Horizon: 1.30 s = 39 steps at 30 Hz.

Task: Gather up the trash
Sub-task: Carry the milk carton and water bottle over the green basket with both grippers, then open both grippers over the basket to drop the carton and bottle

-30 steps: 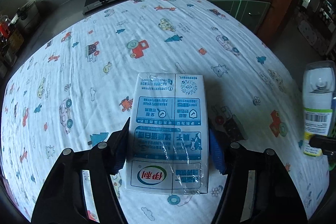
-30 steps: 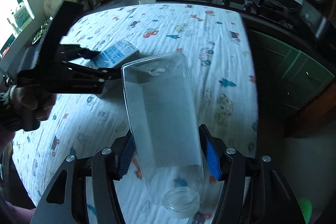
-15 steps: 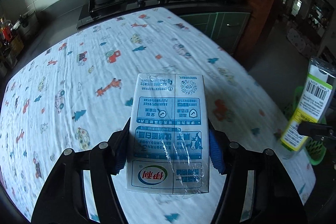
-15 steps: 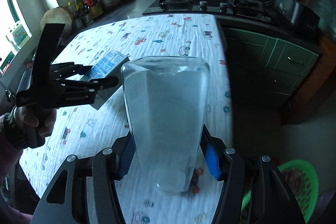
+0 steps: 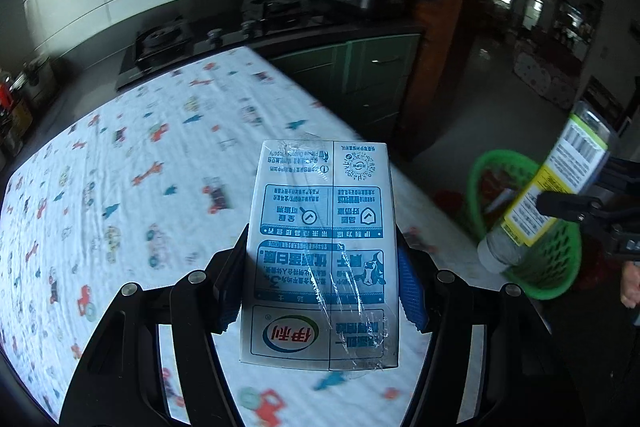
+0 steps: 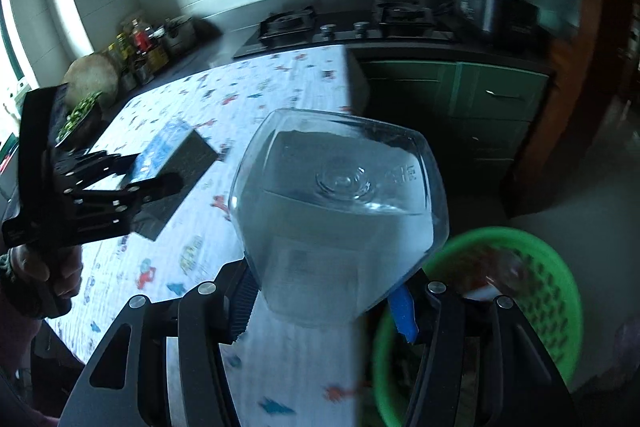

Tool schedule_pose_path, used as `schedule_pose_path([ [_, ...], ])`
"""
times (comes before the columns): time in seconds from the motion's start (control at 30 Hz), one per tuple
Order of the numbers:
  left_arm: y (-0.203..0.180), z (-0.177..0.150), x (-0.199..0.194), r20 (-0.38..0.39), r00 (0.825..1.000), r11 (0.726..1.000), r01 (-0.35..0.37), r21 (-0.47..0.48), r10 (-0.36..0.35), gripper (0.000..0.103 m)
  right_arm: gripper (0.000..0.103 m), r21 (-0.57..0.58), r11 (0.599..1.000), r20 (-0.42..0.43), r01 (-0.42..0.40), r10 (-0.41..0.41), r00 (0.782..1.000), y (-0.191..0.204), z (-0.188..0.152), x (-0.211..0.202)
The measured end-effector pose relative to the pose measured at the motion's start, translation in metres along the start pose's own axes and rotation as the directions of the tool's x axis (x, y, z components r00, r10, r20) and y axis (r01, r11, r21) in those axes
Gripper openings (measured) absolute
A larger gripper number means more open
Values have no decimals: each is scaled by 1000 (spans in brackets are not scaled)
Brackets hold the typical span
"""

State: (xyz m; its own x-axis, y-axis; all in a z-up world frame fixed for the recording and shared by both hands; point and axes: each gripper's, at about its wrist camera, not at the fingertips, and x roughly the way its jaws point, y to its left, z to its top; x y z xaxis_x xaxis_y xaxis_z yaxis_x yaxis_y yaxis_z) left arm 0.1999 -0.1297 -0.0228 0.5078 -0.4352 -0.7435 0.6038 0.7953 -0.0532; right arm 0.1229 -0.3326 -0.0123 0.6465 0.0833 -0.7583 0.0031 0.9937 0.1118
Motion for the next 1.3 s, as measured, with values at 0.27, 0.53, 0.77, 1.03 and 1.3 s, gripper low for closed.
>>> schedule_pose_path([
  [0.27,-64,8,-4,21,997,995,74,63,-75,62,55,59,986,-32,156,-154,988,-55,-33,-27],
  [0.53,-122,17,7,8,990,981,141,130,-143,62,55,110,963,-93,244,-235,968,-94,-62,-30],
  [0.77,-161,19,22,-27,980,967,197,163,-195,62,57,160,942,-130,296,-277,952,-123,-88,-36],
  [1.03,-192,19,45,-86,969,956,242,163,-231,63,67,210,928,-96,308,-294,951,-137,-102,-62],
  [1.3,-212,16,60,-125,965,953,252,167,-233,63,74,233,923,-58,307,-302,951,-136,-109,-85],
])
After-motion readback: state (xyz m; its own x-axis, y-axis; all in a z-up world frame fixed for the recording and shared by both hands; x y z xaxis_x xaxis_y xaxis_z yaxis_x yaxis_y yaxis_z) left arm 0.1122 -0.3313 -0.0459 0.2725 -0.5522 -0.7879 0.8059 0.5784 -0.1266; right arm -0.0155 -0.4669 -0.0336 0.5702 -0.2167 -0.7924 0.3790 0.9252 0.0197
